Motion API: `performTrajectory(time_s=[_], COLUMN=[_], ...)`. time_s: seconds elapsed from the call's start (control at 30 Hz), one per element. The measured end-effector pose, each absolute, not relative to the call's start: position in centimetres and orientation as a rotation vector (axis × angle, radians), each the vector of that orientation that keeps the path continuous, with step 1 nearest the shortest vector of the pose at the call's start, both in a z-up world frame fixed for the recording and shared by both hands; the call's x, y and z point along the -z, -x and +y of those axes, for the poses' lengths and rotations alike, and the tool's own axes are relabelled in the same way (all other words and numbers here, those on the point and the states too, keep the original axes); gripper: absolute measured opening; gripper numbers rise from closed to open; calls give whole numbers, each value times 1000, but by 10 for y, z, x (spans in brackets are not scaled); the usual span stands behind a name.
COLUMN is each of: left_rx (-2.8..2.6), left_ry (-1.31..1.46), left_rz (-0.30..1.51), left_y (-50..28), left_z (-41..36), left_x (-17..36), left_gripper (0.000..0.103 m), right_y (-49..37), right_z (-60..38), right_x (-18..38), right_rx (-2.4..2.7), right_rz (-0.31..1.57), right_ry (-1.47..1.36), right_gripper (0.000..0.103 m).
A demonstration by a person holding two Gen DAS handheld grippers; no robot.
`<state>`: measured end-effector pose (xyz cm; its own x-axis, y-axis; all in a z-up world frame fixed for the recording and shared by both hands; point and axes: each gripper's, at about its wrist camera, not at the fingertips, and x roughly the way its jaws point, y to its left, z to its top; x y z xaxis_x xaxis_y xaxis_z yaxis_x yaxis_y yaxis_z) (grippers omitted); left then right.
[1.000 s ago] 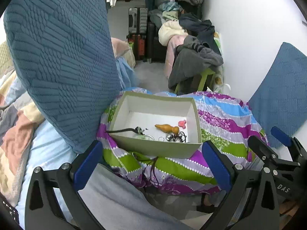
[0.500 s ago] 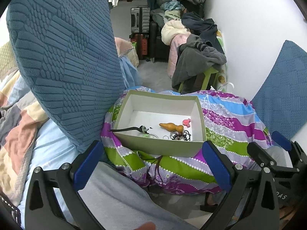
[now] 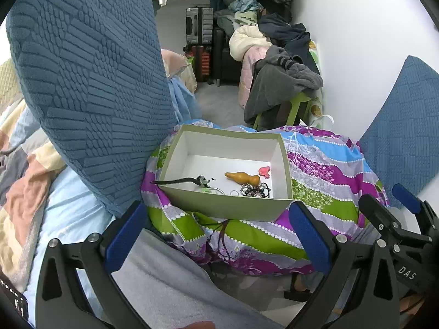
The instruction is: Organize jewelry
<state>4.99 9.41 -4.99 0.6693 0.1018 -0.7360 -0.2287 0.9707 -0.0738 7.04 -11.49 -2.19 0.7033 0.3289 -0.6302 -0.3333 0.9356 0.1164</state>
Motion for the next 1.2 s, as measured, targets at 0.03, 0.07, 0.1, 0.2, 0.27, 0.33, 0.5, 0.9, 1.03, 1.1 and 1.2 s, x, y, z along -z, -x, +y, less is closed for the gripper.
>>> performTrajectory(time_s=[0.03, 0.07, 0.1, 0.2, 0.27, 0.33, 0.5, 0.9, 1.03, 1.1, 1.2], left_rx=[-182, -181, -181, -184, -190, -190, -186, -189, -192, -192, -192], left_ry=[173, 174, 172, 162, 156, 153, 156, 156, 156, 157, 161], left_rz=[816, 816, 819, 818, 826, 829, 830, 823, 819, 817, 815], left_y=[-50, -50, -50, -49, -50, -50, -50, -48, -48, -48, -48], left_z=[95, 94, 94, 92, 92, 92, 92, 93, 93, 93, 93], left_x=[50, 50, 51, 50, 50, 49, 49, 47, 46, 46, 45], left_gripper=[102, 102, 102, 103, 102, 103, 102, 102, 103, 103, 102], right_y=[-71, -72, -72, -72, -72, -72, -73, -72, -72, -72, -72], right_z=[-115, -115, -115, -116, -116, -116, -118, -117, -116, -116, -116], right_x=[22, 23, 23, 23, 23, 23, 23, 22, 22, 22, 22], right_rx=[-365, -363, -361, -358, -357, -358, -352, -358, -360, -360, -359], right_rz=[702, 704, 705, 707, 707, 707, 703, 698, 698, 698, 698], right_ry=[7, 7, 6, 3, 5, 2, 0, 17, 17, 16, 16], right_gripper=[103, 103, 103, 103, 103, 103, 103, 103, 103, 103, 103])
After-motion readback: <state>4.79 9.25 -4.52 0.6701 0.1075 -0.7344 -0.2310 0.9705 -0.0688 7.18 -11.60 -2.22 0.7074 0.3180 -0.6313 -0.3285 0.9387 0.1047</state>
